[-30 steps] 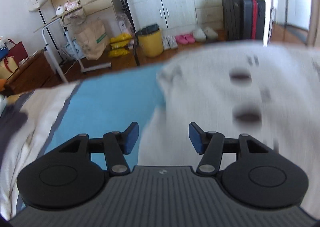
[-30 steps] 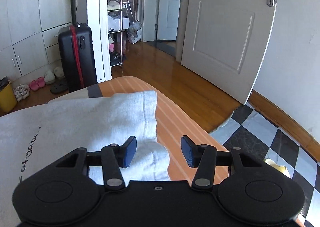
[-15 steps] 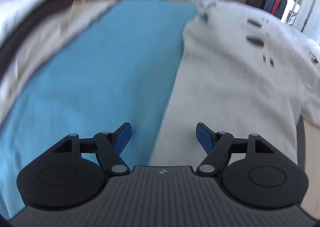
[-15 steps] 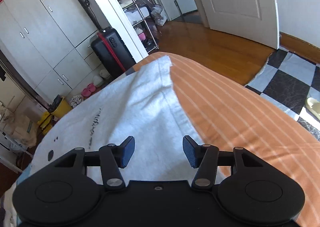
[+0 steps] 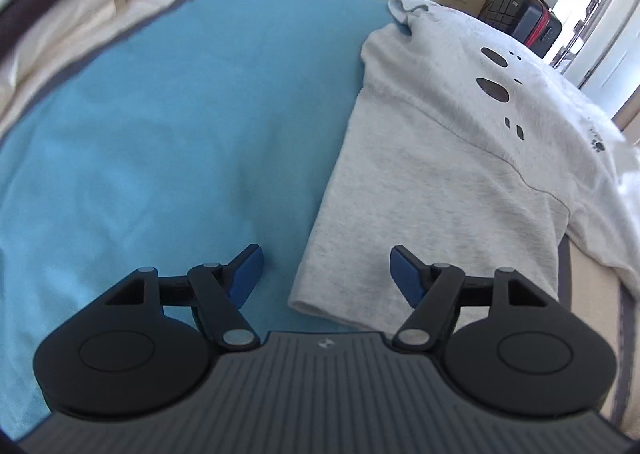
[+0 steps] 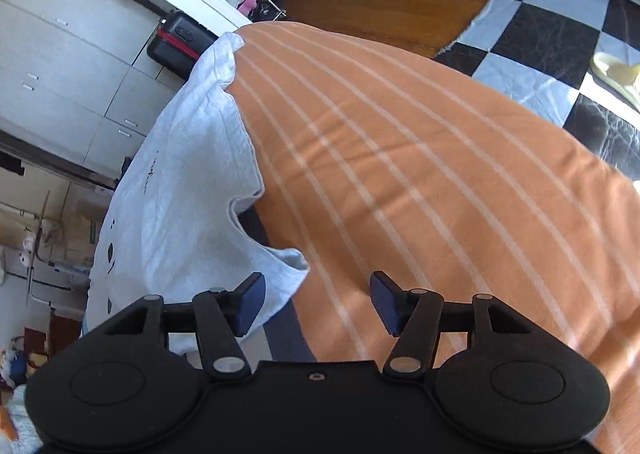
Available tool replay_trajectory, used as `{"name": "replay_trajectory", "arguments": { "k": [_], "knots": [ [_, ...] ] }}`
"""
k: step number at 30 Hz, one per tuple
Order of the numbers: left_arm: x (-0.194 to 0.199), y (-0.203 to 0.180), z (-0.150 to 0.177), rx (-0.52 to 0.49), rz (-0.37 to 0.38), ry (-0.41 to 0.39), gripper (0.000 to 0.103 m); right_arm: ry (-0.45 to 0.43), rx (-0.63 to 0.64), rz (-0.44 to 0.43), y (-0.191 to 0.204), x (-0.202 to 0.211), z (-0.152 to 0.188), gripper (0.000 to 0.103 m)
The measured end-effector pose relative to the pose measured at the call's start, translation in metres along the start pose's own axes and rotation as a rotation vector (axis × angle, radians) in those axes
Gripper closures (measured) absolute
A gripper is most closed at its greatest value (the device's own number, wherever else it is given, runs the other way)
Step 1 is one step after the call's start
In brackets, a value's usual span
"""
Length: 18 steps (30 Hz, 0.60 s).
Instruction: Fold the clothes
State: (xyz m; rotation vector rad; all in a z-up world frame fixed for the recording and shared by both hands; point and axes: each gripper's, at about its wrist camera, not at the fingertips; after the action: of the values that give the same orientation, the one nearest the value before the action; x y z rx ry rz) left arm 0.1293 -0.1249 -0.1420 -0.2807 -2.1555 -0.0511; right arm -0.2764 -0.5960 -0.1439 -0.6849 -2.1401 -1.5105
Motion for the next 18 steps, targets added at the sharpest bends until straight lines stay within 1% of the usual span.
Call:
{"name": "replay_trajectory", "arguments": {
  "k": [1,2,5,8,10,12,13,14,15,16,17,18],
  "knots": [
    [0.001,-0.004,0.000,-0.009,-0.002,-0.013,0.034,-0.013,-0.001,-0.013,-0.002,-0.002,0.004,0.038],
    [0.001,-0.006,0.000,-0.012,0.005,-0.013,0.034,-0.022,-0.002,-0.030,-0.004,-0.004,0.008,0.034],
    [0.000,-0.009,0.000,-0.011,0.044,-0.021,0.034,0.015,0.006,-0.125,0.001,-0.015,0.010,0.032],
    [-0.005,-0.012,0.003,-0.030,0.068,-0.057,0.031,0.068,0.005,-0.203,0.007,-0.034,0.010,0.032],
    [-0.012,-0.014,0.006,-0.042,0.077,-0.072,0.016,0.098,0.005,-0.253,0.010,-0.046,0.011,0.033],
    [-0.017,-0.019,0.008,-0.044,0.074,-0.079,0.009,0.064,0.002,-0.283,0.010,-0.052,0.009,0.032],
    [-0.017,-0.024,0.006,-0.050,0.053,-0.068,0.008,0.059,0.006,-0.295,0.010,-0.054,0.006,0.033],
    [-0.019,-0.031,0.004,-0.078,0.017,-0.056,0.008,0.051,0.013,-0.303,0.011,-0.057,0.003,0.040],
    [-0.020,-0.039,0.002,-0.107,-0.018,-0.043,0.008,0.038,0.034,-0.285,0.012,-0.059,0.000,0.047],
    [-0.021,-0.042,0.000,-0.110,-0.041,-0.050,0.009,0.031,0.066,-0.252,0.016,-0.061,-0.001,0.066],
    [-0.021,-0.046,-0.001,-0.112,-0.063,-0.057,0.013,0.032,0.108,-0.211,0.021,-0.063,-0.002,0.086],
    [-0.021,-0.049,-0.002,-0.114,-0.086,-0.065,0.036,0.027,0.159,-0.166,0.026,-0.064,-0.001,0.090]
  ]
}}
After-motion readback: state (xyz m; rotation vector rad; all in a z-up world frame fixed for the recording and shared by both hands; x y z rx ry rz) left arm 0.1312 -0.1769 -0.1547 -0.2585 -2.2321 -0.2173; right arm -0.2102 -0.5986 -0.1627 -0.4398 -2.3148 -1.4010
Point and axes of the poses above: each gripper's, at about its wrist camera, not at the fingertips, and x roughly against the way its jaws point, y to its left, z to its underside, and after that the axes turned 10 degrees about -z, right-handed
